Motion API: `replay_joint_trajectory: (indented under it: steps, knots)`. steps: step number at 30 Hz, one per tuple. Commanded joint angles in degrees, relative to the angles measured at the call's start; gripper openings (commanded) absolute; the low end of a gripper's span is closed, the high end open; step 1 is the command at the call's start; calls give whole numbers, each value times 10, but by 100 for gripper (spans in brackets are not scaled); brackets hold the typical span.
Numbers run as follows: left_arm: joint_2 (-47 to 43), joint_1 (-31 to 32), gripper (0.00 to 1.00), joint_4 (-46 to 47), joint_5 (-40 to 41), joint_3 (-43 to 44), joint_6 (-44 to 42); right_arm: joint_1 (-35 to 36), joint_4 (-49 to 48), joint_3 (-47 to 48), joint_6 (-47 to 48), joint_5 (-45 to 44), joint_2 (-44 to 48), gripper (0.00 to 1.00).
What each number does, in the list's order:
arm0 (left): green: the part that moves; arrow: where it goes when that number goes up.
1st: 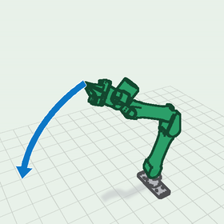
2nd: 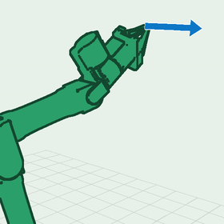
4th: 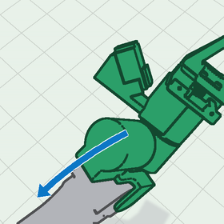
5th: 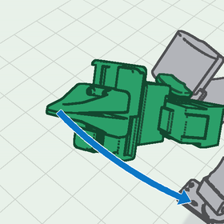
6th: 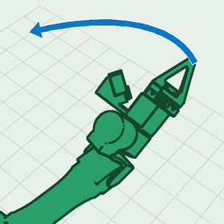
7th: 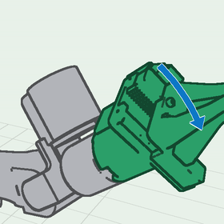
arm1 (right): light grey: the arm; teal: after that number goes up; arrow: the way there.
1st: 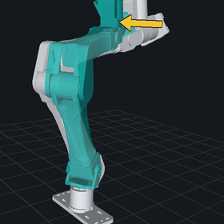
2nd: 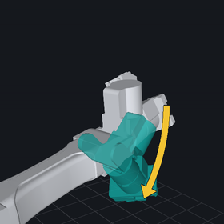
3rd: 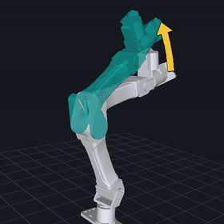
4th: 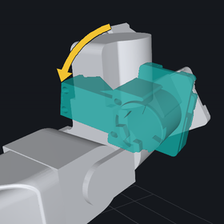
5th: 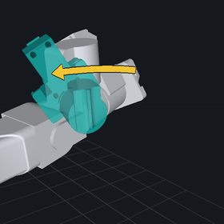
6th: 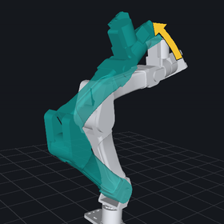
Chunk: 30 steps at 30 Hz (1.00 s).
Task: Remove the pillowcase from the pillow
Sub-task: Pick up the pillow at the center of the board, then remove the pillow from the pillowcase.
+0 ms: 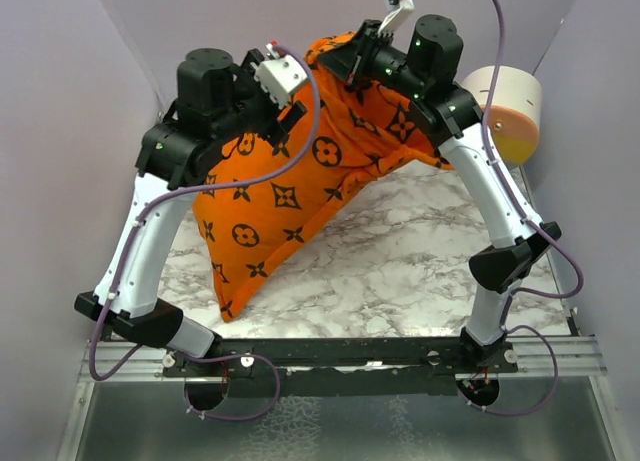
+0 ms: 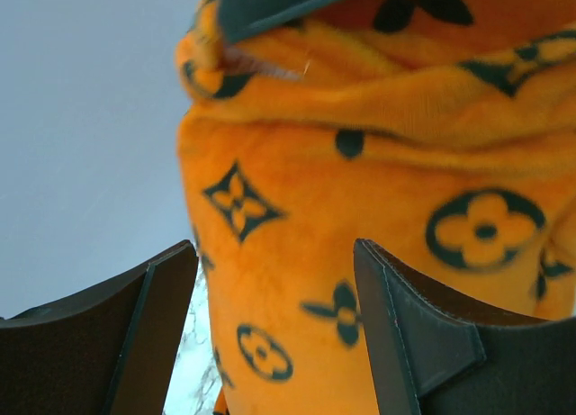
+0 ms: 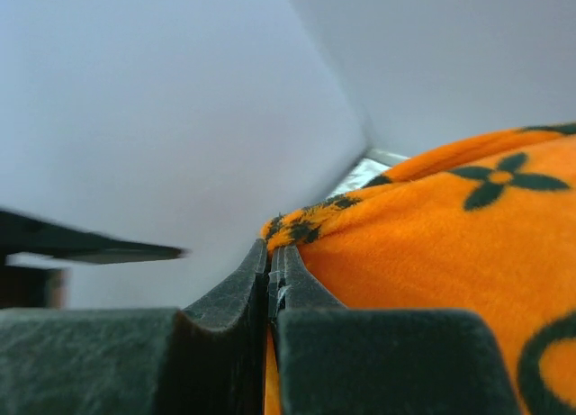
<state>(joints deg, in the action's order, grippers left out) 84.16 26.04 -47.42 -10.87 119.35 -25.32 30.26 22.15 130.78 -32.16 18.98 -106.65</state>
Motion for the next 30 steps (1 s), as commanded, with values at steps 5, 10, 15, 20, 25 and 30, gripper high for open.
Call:
replay_joint_trajectory:
  steps: [5,10,15,20,25,30]
  knots:
    - [-25,9,72,143,9,-26,-62,76,-123,12,38,127,54,1]
    - [-54,8,71,161,-15,-60,-99,78,-122,-4,47,132,76,1]
    - [-96,8,73,164,-47,-103,-158,79,-109,-3,59,133,89,1]
    - [-99,7,75,185,-48,-117,-192,79,-103,-5,57,149,95,1]
    - [-85,7,77,187,-59,-134,-215,79,-109,-26,56,163,114,1]
    - [-54,7,79,168,-85,-120,-197,79,-117,-47,52,195,133,1]
